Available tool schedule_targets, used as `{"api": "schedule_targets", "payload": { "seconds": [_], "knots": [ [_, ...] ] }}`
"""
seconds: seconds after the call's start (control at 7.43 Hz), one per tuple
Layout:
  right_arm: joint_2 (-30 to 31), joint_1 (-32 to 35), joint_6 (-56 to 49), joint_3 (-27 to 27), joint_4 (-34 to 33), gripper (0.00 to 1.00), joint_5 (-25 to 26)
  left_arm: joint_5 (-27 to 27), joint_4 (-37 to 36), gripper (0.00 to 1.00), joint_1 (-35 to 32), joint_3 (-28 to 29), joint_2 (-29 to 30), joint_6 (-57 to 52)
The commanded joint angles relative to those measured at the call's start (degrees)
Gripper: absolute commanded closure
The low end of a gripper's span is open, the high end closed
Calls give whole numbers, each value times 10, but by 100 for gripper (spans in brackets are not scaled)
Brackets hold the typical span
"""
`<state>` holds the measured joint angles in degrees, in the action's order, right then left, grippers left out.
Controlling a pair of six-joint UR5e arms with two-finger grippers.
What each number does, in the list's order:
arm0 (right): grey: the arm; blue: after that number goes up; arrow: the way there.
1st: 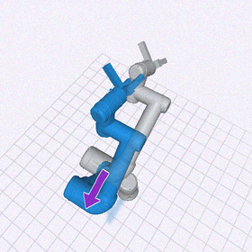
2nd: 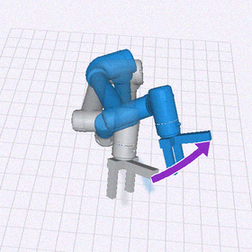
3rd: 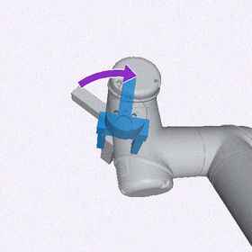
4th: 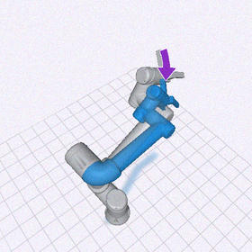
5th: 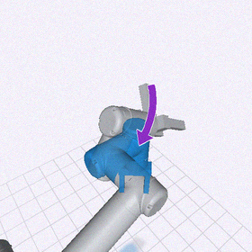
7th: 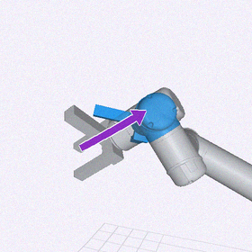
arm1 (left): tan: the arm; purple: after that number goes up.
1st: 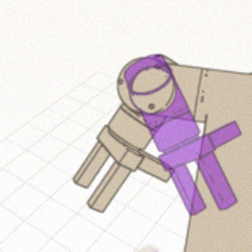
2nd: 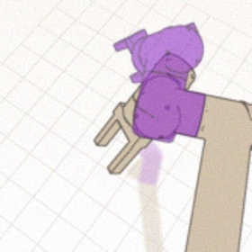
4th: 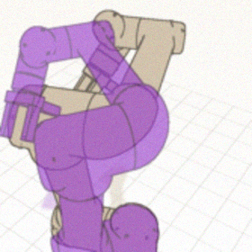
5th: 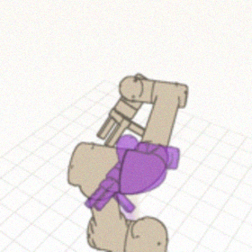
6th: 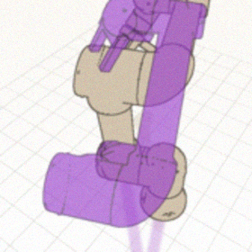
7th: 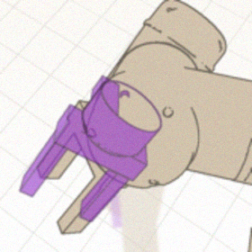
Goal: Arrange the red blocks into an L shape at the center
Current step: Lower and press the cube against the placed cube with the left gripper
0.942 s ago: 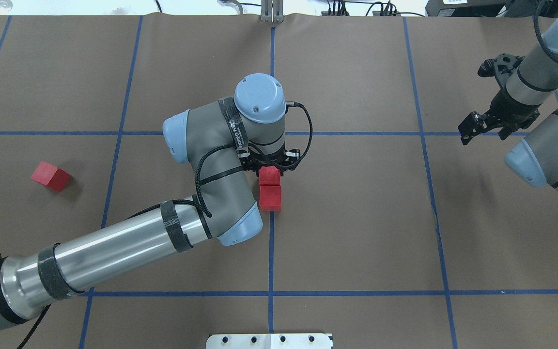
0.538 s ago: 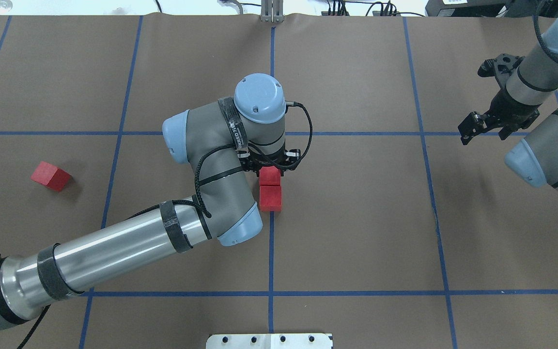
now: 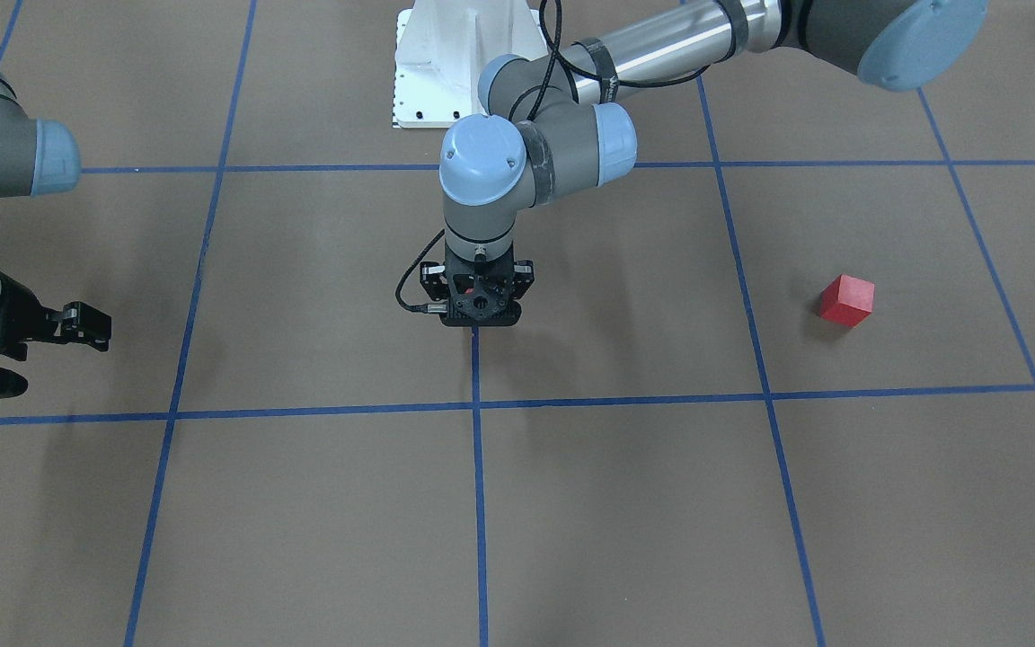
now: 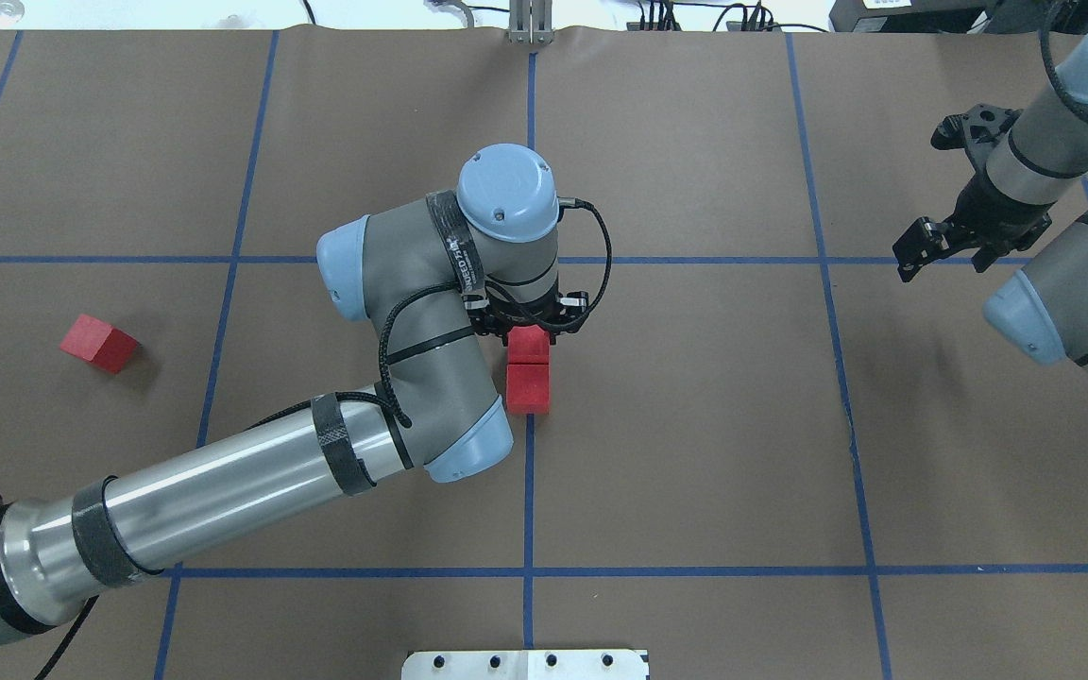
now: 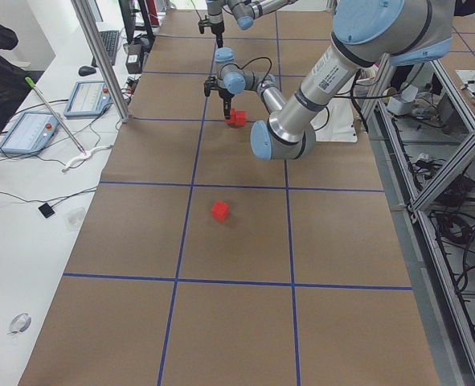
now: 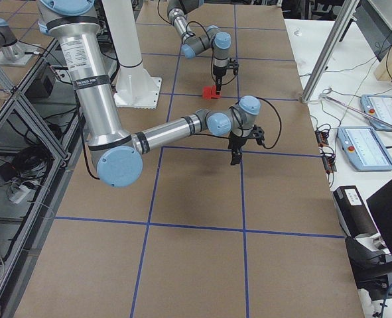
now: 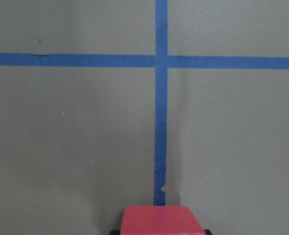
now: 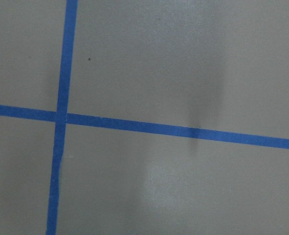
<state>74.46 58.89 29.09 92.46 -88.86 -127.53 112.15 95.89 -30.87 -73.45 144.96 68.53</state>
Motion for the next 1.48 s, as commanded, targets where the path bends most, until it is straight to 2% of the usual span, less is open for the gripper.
{"api": "schedule_targets", "payload": {
  "seconds": [0.0, 1.35],
  "knots": [
    [0, 0, 0, 0, 0, 0, 0, 0, -2, 100, 0, -3, 0, 0],
    [0, 0, 0, 0, 0, 0, 0, 0, -2, 100, 7, -17, -18, 6]
  ]
}}
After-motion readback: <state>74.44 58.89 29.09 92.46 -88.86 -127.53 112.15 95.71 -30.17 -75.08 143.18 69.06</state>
